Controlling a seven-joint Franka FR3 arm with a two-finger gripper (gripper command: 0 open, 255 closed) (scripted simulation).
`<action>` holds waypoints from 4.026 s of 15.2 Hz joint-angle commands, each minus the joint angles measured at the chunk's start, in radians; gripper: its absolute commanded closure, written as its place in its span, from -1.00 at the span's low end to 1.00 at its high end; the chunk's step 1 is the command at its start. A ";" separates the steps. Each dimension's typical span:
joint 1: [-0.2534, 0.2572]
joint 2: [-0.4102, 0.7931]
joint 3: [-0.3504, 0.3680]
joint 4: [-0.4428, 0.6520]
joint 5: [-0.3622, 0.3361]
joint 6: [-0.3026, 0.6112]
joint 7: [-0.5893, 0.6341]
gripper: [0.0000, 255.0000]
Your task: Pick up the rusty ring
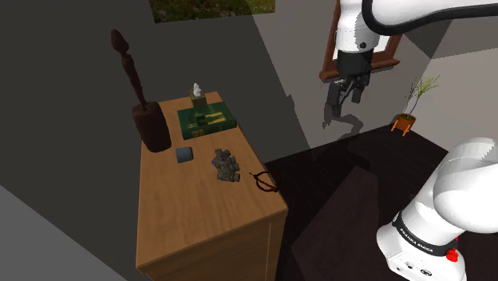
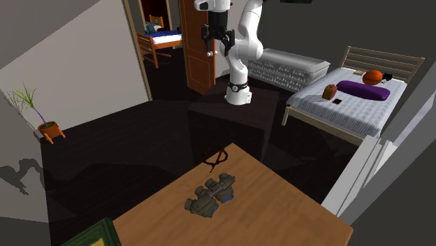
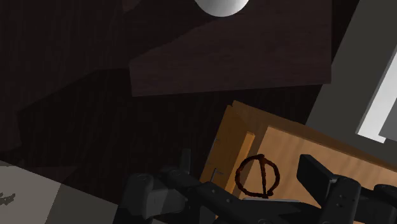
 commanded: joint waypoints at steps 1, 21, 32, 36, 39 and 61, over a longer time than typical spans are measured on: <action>0.000 0.000 0.000 0.000 0.000 0.000 0.000 -1.00; 0.051 0.471 0.082 -0.316 0.029 0.988 0.076 -1.00; 0.110 0.996 0.017 -0.145 -0.337 1.445 0.387 -1.00; 0.224 1.146 -0.092 -0.058 -0.399 1.546 0.458 -1.00; 0.258 1.197 -0.126 -0.042 -0.404 1.583 0.470 -1.00; 0.231 1.156 -0.099 -0.055 -0.401 1.553 0.461 1.00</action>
